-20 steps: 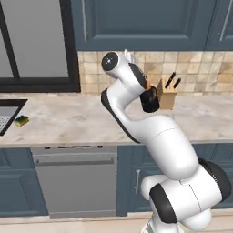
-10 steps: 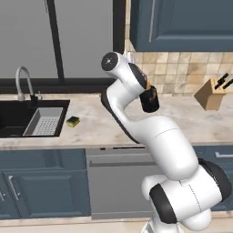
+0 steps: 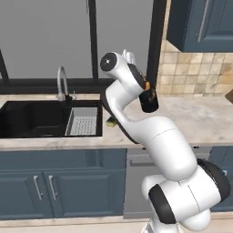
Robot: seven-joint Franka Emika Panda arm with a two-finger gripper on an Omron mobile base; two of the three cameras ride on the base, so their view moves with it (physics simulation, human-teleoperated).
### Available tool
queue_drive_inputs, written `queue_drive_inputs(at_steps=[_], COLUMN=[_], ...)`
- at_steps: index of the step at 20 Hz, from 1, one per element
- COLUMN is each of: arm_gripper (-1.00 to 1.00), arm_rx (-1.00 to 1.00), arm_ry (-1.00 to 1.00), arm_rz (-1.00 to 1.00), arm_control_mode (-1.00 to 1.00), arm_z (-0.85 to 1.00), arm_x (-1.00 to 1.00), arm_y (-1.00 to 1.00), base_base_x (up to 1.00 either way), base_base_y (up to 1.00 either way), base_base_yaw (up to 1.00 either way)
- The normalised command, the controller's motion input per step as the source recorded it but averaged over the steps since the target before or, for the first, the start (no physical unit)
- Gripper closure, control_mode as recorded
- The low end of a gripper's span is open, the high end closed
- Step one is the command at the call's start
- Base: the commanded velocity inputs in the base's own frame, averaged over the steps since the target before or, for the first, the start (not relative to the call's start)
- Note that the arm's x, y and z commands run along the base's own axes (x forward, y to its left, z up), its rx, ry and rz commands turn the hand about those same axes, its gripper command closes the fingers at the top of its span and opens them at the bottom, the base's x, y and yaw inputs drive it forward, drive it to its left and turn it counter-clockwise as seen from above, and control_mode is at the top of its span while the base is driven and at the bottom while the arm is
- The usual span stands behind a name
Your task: Restock the sink supplies by placing the sponge and soap dispenser on the counter and next to the sink. Make sure the soap dispenser is upright.
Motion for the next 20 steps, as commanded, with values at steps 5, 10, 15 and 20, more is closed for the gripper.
queue_drive_inputs(at_steps=[5,10,15,20], arm_gripper=[1.0,1.0,1.0,1.0], arm_rx=[0.0,0.0,0.0,0.0], arm_ry=[0.0,0.0,0.0,0.0], arm_rz=[0.0,0.0,0.0,0.0], arm_control_mode=[1.0,1.0,1.0,1.0], arm_z=[0.0,0.0,0.0,0.0], arm_x=[0.0,0.0,0.0,0.0], arm_y=[0.0,0.0,0.0,0.0], base_base_x=[0.43,0.44,0.5,0.39], base_base_y=[0.38,0.27,0.2,0.14], base_base_yaw=[0.0,0.0,0.0,0.0])
